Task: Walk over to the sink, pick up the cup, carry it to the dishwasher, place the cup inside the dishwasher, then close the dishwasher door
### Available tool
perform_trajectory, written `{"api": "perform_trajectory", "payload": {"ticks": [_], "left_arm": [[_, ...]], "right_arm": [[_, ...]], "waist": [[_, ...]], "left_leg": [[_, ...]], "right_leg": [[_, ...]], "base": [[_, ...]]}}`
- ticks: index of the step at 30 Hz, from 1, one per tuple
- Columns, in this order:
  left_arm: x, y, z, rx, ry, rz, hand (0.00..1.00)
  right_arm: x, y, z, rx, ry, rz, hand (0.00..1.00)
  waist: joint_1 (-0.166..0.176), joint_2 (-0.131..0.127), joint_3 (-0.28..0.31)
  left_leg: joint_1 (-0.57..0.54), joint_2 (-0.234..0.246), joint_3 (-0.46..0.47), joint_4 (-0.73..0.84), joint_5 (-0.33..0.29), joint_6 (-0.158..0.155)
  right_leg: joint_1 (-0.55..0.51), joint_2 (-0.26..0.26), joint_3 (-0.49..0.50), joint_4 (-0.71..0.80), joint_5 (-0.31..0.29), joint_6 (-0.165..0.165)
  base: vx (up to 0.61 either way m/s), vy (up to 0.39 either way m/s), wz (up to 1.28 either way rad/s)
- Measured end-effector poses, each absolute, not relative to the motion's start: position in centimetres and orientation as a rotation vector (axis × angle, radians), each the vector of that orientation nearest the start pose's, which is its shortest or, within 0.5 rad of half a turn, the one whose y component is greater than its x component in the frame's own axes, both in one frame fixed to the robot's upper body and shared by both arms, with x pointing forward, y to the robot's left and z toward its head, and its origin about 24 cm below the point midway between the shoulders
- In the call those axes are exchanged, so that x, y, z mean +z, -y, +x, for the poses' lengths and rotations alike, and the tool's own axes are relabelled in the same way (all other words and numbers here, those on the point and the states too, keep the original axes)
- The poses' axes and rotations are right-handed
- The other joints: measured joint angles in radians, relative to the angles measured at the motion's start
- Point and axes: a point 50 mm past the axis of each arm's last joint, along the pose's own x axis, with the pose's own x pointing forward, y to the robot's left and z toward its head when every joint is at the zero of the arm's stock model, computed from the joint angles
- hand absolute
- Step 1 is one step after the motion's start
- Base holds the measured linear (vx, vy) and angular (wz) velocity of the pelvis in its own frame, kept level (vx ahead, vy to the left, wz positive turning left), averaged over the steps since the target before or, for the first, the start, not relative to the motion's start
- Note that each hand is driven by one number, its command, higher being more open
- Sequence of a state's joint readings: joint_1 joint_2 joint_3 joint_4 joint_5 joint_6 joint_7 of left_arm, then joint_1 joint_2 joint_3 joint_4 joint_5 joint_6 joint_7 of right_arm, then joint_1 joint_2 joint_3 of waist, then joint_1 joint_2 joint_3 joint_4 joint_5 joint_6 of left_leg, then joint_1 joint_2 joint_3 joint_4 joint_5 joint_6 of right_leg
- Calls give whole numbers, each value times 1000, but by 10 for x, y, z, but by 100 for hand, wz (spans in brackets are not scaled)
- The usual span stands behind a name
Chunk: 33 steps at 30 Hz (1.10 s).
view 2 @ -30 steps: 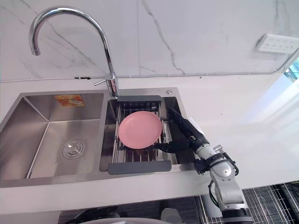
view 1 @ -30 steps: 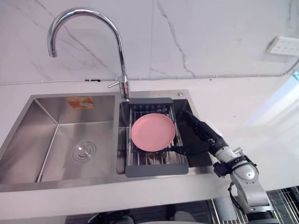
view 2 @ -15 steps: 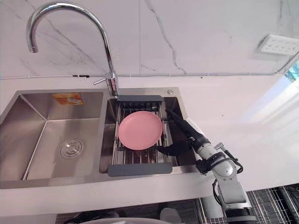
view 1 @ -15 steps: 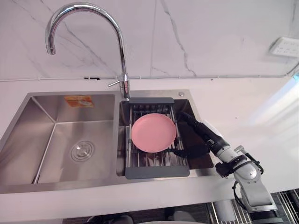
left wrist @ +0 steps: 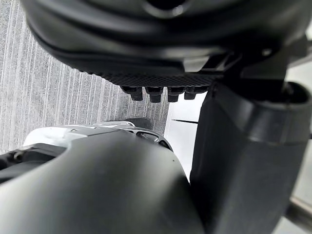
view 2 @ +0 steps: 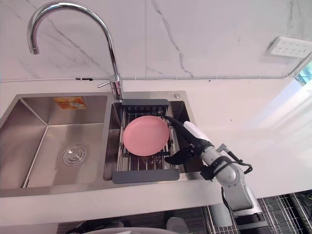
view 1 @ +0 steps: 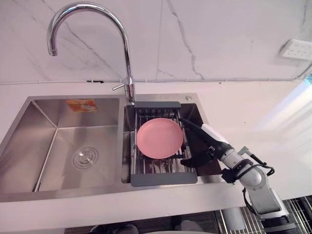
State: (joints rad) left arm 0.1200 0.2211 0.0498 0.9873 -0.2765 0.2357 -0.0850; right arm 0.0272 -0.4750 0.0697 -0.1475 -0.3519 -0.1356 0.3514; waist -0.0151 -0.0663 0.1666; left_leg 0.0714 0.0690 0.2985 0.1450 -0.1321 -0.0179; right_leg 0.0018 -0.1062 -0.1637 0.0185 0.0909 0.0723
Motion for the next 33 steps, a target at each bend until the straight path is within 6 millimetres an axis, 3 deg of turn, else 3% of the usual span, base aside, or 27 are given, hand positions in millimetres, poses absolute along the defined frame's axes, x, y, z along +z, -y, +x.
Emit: {"api": "perform_trajectory", "payload": {"ticks": [11,14,21,27,33], "left_arm": [[-159,-232,75,252,-1281,-162,100],[-158,-231,78,243,-1274,-158,100],[-158,-231,80,237,-1273,-151,100],[-158,-231,81,236,-1271,-151,100],[-158,-231,81,235,-1271,-151,100]], "right_arm": [[87,163,248,462,208,-1010,100],[90,157,251,470,235,-1040,100],[79,133,249,564,242,-1072,100],[68,131,257,584,191,-1101,100],[71,131,260,571,191,-1101,100]], "waist": [[3,0,0],[21,0,0],[28,0,0],[33,0,0],[33,0,0]], "left_leg": [[-14,4,-7,33,-20,2],[-18,5,-12,37,-20,3],[-23,5,-35,48,-20,4],[-28,5,-41,55,-20,4],[-28,5,-41,54,-20,4]], "right_leg": [[4,0,-4,2,0,0],[4,0,-8,1,1,-1],[15,-3,-26,2,1,-1],[16,-4,-32,3,1,-1],[16,-4,-32,3,1,-1]], "base": [[-26,3,1],[-12,-2,5],[-19,-4,7],[-22,-5,3],[0,0,0]]}}
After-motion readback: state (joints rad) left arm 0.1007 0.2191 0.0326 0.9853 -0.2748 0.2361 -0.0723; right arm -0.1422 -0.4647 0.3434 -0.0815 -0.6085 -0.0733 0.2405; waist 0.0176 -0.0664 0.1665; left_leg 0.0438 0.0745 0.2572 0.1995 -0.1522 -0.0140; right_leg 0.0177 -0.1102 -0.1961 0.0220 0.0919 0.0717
